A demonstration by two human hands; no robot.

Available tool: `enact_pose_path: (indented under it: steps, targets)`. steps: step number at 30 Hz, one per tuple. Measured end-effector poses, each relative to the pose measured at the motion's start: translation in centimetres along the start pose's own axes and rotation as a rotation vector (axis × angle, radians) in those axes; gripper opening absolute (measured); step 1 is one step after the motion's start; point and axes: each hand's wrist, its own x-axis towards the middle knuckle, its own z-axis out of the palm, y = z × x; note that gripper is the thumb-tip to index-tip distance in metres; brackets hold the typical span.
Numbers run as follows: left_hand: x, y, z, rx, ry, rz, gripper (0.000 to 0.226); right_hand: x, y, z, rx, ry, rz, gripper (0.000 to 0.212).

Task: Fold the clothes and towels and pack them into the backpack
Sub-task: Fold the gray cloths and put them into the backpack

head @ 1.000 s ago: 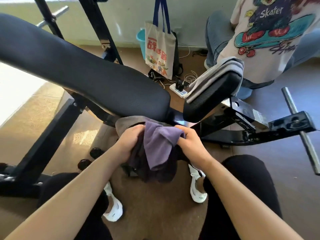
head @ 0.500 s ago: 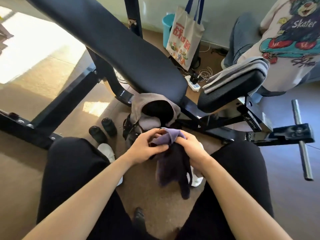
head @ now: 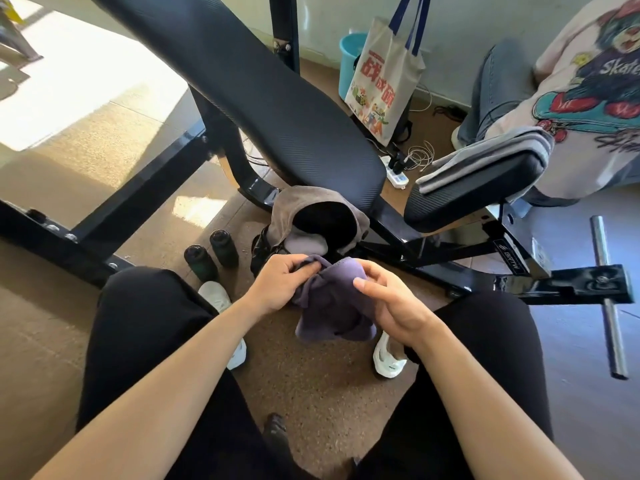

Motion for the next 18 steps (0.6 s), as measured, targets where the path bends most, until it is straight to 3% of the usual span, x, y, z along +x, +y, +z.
enact_pose_path:
  steps: [7, 10, 12, 16, 18]
  targets:
    - [0.5, -1.2, -0.2, -0.129, 0.263, -0.185, 0.029, -0.9, -0.1, -1.7, -0.249, 0.095, -0.016, 0.024]
    - [0.8, -1.6, -0.3, -0.149, 0.303, -0.211, 0.029, -1.0, -0.3, -2.5, -0.23, 0.184, -0.058, 0.02]
    - [0.9, -1.9, -0.3, -0.046, 0.269, -0.159, 0.027, -0.9, -0.5, -2.7, -0.151, 0.283, -0.102, 0.006]
    - [1.0, -2.1, -0.6, 0.299, 0.166, -0.063, 0.005, -0.9, -1.0, -3.0, -0.057, 0.412, -0.218, 0.019]
    - [0.9, -2.6, -0.6, 0.484, 0.101, -0.059, 0.009, -0.9, -1.3, -2.8, 0.0, 0.452, -0.262, 0.018]
